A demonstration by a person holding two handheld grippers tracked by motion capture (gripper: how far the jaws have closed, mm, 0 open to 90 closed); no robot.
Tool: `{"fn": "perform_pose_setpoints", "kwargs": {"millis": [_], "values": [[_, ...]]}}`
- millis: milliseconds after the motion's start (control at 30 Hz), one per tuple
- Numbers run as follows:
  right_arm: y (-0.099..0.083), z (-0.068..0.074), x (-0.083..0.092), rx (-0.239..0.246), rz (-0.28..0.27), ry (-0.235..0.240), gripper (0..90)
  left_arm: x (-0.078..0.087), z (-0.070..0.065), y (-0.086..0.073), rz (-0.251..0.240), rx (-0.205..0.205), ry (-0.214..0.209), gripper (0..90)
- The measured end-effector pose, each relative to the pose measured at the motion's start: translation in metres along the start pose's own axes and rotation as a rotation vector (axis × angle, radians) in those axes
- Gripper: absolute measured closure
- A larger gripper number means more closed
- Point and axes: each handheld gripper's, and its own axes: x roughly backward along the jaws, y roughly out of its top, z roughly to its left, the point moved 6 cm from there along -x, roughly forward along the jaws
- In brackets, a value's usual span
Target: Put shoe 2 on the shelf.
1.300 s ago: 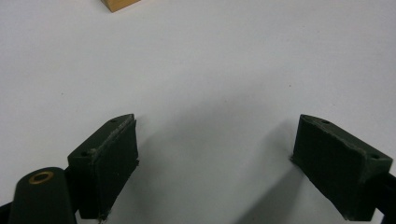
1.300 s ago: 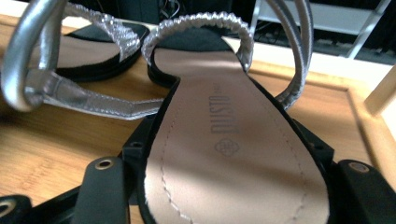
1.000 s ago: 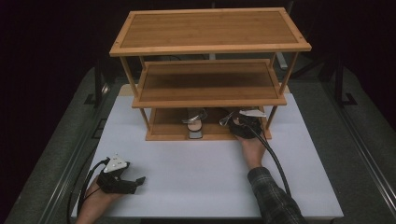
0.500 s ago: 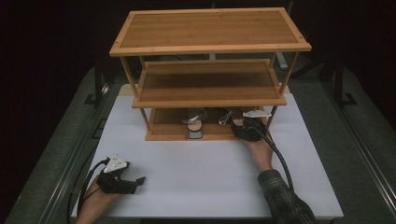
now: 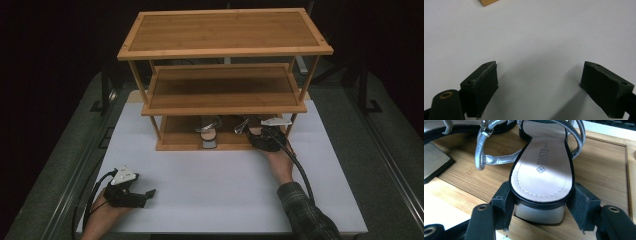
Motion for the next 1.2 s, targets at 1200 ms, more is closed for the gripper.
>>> {"fn": "perform_pose_setpoints", "kwargs": {"millis": [1200], "values": [[-0.001, 0.061, 0.006, 0.137, -0.006, 0.163, 41.9, 0.000, 0.000, 0.000, -0.001, -0.001, 0.001, 13.1]]}}
